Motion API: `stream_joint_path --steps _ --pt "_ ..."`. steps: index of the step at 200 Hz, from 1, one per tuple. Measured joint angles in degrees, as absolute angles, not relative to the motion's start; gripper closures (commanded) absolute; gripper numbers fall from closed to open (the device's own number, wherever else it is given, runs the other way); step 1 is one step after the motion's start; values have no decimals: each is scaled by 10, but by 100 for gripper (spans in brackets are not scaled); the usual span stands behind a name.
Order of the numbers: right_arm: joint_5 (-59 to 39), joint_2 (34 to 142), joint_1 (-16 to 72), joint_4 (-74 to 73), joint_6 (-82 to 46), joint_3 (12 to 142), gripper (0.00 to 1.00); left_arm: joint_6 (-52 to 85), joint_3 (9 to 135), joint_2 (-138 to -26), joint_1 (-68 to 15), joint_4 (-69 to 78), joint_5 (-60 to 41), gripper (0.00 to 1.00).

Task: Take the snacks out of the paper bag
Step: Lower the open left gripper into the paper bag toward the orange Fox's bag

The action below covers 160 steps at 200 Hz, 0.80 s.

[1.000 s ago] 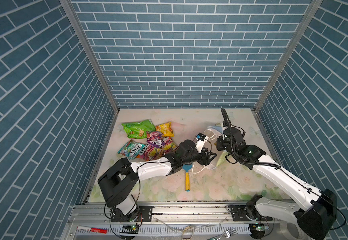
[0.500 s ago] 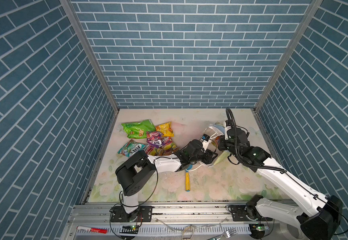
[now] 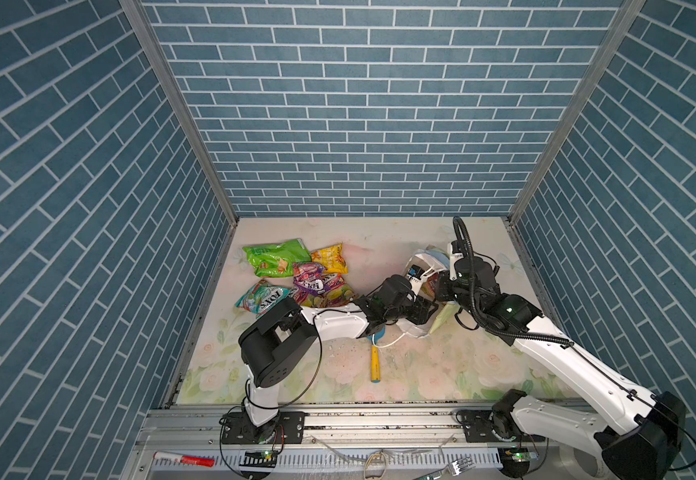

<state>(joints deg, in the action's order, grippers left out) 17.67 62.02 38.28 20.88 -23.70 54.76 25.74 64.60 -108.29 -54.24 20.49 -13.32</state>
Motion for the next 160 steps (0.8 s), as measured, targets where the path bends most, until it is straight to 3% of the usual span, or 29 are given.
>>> stream_joint_path --steps 160 --pt "157 622 383 187 -256 533 100 261 715 -1159 -541 187 -131 37"
